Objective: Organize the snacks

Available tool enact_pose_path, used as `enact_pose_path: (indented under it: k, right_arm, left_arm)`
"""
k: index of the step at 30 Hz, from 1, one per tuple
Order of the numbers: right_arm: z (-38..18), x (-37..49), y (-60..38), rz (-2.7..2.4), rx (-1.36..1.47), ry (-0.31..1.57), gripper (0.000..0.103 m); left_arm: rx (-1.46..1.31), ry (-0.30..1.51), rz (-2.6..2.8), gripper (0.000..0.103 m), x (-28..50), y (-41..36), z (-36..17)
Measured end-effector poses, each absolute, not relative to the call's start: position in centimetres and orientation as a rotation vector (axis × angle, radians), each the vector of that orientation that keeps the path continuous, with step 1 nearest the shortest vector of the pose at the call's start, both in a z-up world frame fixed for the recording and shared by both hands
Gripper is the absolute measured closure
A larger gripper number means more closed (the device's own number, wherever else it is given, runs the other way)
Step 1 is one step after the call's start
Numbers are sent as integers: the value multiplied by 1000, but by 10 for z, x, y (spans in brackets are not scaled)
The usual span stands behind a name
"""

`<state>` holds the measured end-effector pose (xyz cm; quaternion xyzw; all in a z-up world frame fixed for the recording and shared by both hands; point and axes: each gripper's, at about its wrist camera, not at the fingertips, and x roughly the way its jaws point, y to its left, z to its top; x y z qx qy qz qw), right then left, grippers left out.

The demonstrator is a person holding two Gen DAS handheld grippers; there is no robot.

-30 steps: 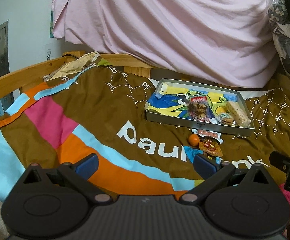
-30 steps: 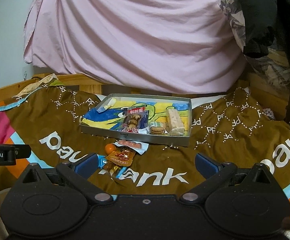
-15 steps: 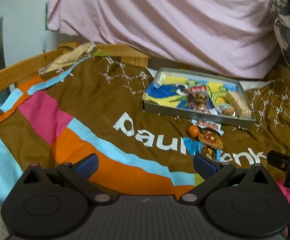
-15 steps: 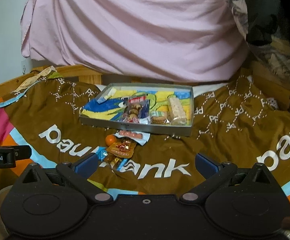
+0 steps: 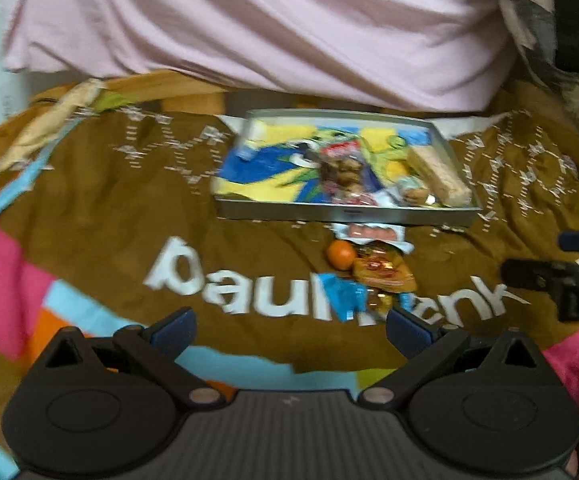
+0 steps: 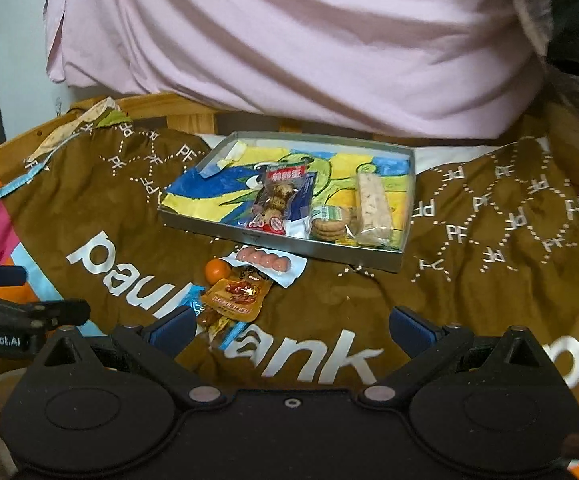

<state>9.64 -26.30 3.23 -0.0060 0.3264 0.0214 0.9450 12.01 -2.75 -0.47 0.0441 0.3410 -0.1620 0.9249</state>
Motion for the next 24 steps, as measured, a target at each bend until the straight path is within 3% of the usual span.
enact_pose_path:
  k: [10,18,24]
  right_arm:
    - [-5,161,-283,100,137,772,1]
    - [-27,214,-267,171,210,813,1]
    - [-48,245,-251,158,208,876,16]
  left_arm:
    - [300,713,-515,0,158,-67,-43]
    - [205,765,-561,0,191,-63,-61]
    - [207,771,-574,0,197,-64,-67]
